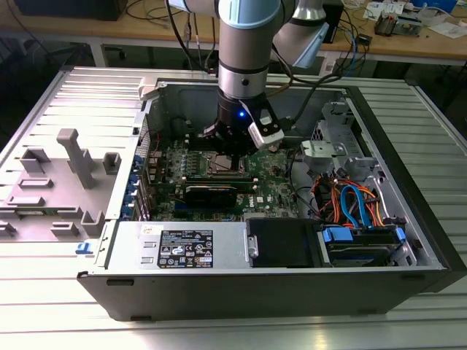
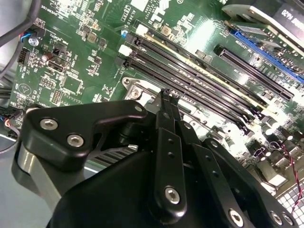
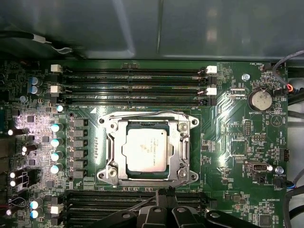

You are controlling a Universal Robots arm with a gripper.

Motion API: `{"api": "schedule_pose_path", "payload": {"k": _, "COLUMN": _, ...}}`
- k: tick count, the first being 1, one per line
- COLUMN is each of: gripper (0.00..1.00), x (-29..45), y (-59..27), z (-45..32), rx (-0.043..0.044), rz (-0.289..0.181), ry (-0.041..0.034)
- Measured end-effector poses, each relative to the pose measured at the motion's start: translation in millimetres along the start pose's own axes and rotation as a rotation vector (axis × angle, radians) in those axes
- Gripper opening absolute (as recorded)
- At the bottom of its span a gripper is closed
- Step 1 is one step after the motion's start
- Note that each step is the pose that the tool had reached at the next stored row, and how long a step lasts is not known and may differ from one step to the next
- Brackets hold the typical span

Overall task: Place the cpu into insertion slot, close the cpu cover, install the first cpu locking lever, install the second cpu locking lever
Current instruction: 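Install the second cpu locking lever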

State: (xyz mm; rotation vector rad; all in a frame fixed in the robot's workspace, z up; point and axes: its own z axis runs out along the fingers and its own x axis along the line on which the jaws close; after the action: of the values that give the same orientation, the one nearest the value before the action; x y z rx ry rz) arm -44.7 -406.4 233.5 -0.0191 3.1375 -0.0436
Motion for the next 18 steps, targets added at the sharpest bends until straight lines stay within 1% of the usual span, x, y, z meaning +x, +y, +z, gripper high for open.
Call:
{"api": "schedule_pose_path", "payload": {"k": 3, "gripper": 0.11, "x": 0.3, "y": 0.0, "z": 0.0, "rx": -0.0006, "rz": 0.0, "ry": 0.0}}
{"api": "schedule_pose_path", "payload": {"k": 5, "gripper": 0.11, "x": 0.4, "y": -0.1, "z": 0.0, "rx": -0.0045, "rz": 0.0, "ry": 0.0}}
{"api": "schedule_pose_path", "payload": {"k": 16, "gripper": 0.11, "x": 0.4, "y": -0.1, "z": 0.0, "rx": -0.0051, "rz": 0.0, "ry": -0.0001}}
{"api": "schedule_pose_path", "payload": {"k": 17, "gripper": 0.11, "x": -0.8, "y": -0.2, "z": 0.0, "rx": -0.0052, "rz": 0.0, "ry": 0.0023}}
{"api": "schedule_pose_path", "payload": {"k": 18, "gripper": 0.11, "x": -2.9, "y": -0.2, "z": -0.2, "rx": -0.0052, "rz": 0.0, "ry": 0.0084}}
